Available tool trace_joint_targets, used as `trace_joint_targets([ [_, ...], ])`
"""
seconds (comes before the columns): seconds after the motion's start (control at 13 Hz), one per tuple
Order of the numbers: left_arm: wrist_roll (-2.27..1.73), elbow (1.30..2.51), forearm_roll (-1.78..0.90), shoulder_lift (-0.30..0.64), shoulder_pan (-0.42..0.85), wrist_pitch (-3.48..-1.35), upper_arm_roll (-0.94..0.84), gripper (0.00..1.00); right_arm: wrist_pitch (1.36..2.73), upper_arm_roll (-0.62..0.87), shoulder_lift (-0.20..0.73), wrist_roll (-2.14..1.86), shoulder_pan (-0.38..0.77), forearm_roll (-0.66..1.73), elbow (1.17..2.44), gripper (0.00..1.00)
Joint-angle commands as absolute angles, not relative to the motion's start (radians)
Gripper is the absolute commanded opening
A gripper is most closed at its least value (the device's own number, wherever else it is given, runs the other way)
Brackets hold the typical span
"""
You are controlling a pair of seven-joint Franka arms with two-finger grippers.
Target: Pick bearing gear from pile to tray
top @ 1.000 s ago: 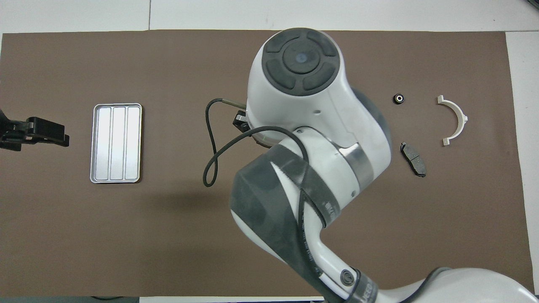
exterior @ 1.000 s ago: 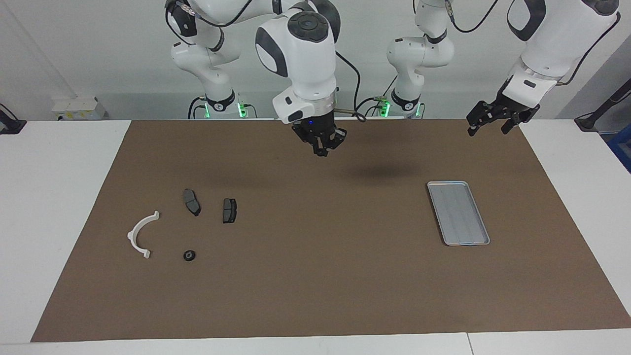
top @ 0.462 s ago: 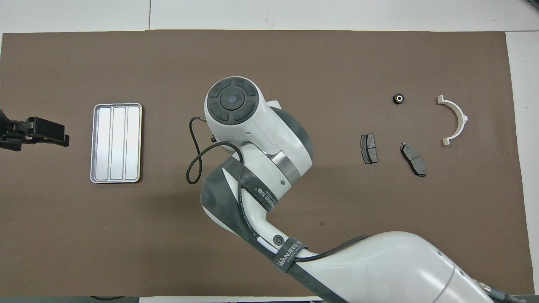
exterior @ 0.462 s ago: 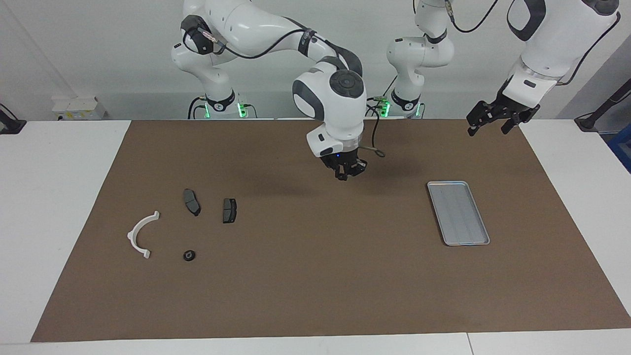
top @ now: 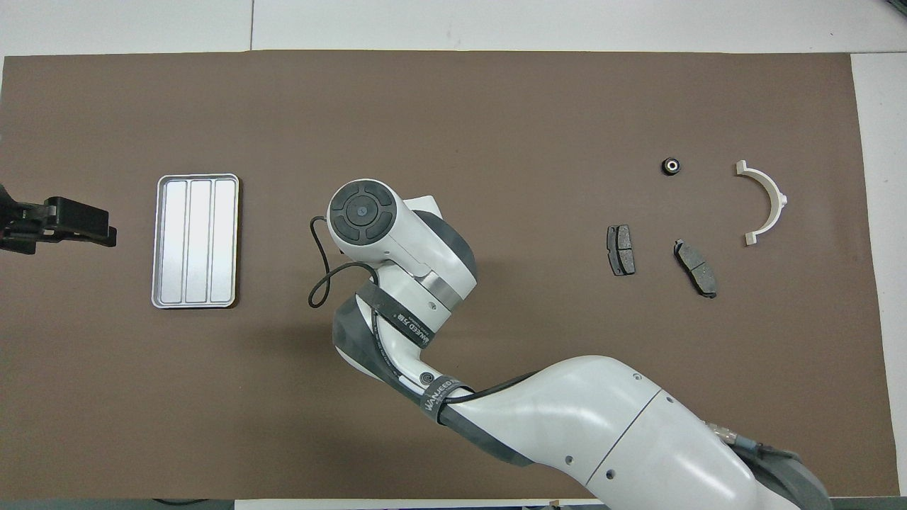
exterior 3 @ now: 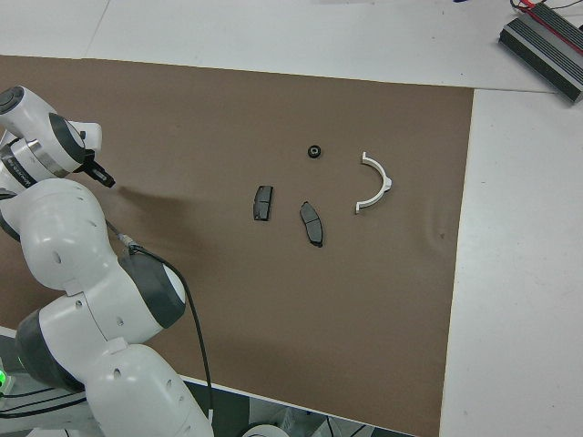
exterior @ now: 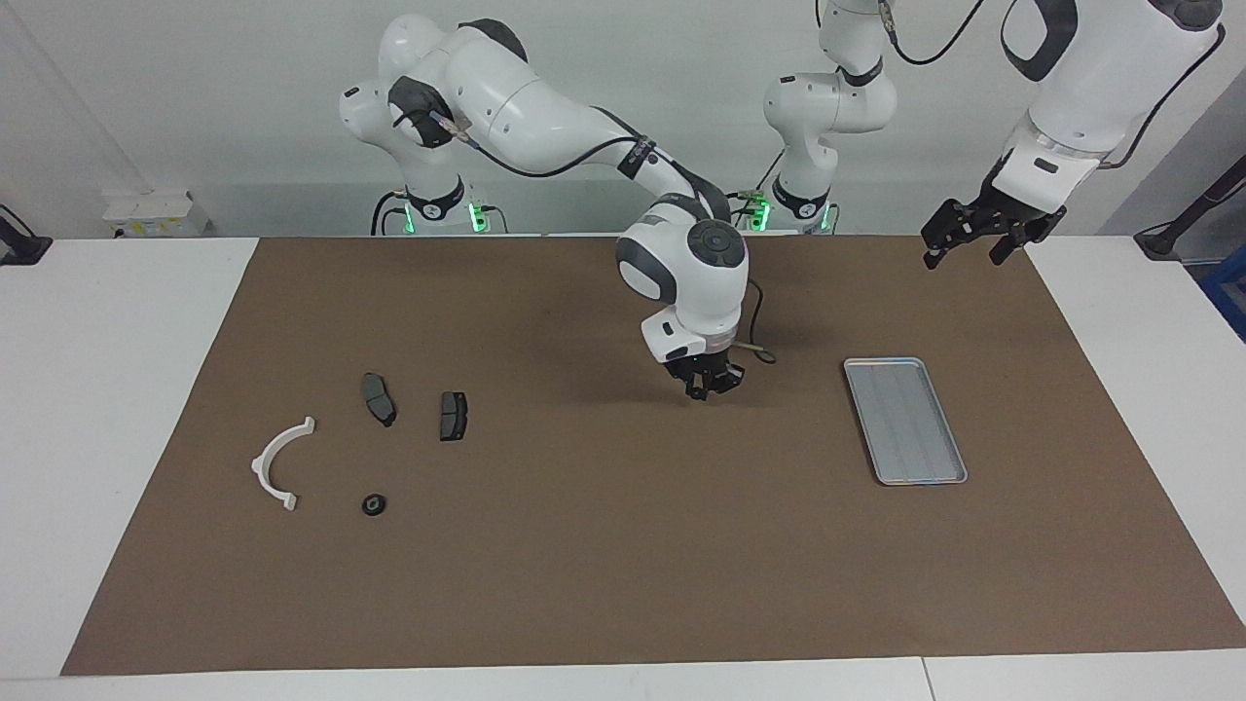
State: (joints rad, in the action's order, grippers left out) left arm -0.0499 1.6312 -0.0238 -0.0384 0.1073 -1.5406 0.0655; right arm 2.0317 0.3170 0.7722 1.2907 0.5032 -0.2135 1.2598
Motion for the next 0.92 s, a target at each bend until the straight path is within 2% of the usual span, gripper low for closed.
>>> trace_joint_targets([
  [0.0, -0.040, 1.647, -0.008, -0.057, 0.107, -1.548, 0.063, 1.00, 2.068, 0.324, 0.790, 1.307, 0.497, -0.252, 1.267, 0.00],
  [0.31, -0.040, 1.647, -0.008, -0.057, 0.107, -1.546, 0.063, 1.00, 2.129, 0.324, 0.785, 1.310, 0.488, -0.252, 1.308, 0.00],
  [0.38, -0.040, 1.647, -0.008, -0.057, 0.107, -1.548, 0.063, 1.00, 2.126, 0.324, 0.785, 1.316, 0.488, -0.252, 1.308, 0.25],
  [0.46, -0.040, 1.647, -0.008, -0.057, 0.107, -1.548, 0.063, 1.00, 2.111, 0.319, 0.784, 1.327, 0.491, -0.253, 1.304, 0.99],
  [0.85, -0.040, 1.647, -0.008, -0.057, 0.107, -1.548, 0.063, 1.00, 1.964, 0.314, 0.723, 1.309, 0.448, -0.250, 1.230, 1.00],
])
